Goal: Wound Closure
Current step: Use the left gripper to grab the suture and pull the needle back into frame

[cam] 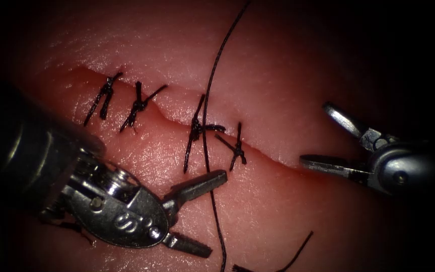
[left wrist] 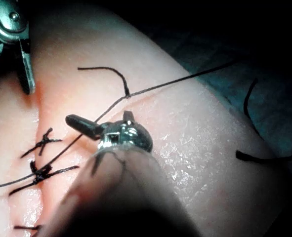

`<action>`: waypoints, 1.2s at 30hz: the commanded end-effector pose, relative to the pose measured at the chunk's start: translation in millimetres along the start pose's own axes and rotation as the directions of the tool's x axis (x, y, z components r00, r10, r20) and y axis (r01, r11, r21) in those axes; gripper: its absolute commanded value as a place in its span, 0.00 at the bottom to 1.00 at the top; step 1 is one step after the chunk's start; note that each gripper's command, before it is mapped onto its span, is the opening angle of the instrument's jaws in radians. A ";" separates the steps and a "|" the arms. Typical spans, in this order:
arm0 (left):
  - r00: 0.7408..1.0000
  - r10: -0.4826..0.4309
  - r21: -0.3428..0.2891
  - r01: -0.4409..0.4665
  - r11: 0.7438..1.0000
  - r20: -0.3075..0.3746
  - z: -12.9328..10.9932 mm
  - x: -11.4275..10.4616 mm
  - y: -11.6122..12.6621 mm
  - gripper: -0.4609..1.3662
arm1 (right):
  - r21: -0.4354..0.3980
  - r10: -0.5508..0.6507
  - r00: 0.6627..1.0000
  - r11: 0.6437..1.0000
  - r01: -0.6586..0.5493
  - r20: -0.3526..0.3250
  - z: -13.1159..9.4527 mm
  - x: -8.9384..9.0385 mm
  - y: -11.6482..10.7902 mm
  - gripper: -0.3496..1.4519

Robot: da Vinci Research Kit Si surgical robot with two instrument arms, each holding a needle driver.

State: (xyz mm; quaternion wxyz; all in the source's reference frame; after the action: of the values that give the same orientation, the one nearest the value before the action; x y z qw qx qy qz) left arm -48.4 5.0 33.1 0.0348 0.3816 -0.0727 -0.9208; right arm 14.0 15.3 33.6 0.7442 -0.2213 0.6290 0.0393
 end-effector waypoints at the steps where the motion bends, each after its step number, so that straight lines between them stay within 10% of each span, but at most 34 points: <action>1: 1.000 0.010 -0.020 -0.010 1.000 0.004 0.3 0.2 0.2 0.67 | 0.006 0.000 1.000 1.000 0.000 0.000 0.0 0.0 0.0 0.89; 4: 1.000 0.012 -0.040 -0.012 0.999 -0.002 0.6 0.5 0.2 0.55 | 0.006 0.000 1.000 1.000 0.000 0.000 0.0 0.0 0.0 0.90; 7: 1.000 0.007 -0.045 -0.007 0.999 -0.004 0.5 0.7 -0.3 0.06 | 0.006 0.000 1.000 1.000 0.000 0.000 0.0 0.0 -0.1 0.89; 23: 0.996 0.000 0.012 0.001 1.000 -0.086 -0.6 1.9 -12.3 0.06 | 0.006 -0.002 1.000 1.000 0.002 0.000 -0.1 -0.1 -0.1 0.88; 36: 0.998 -0.028 0.105 0.035 0.994 -0.065 4.0 -7.1 -24.5 0.06 | 0.007 0.004 1.000 1.000 -0.004 -0.002 -0.3 -0.1 -0.1 0.86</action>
State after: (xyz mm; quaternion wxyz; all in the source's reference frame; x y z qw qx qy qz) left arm -46.1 31.4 37.4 0.0005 0.4127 -0.1158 -0.9035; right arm 13.8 15.1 33.7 0.7440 -0.2190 0.6301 0.0395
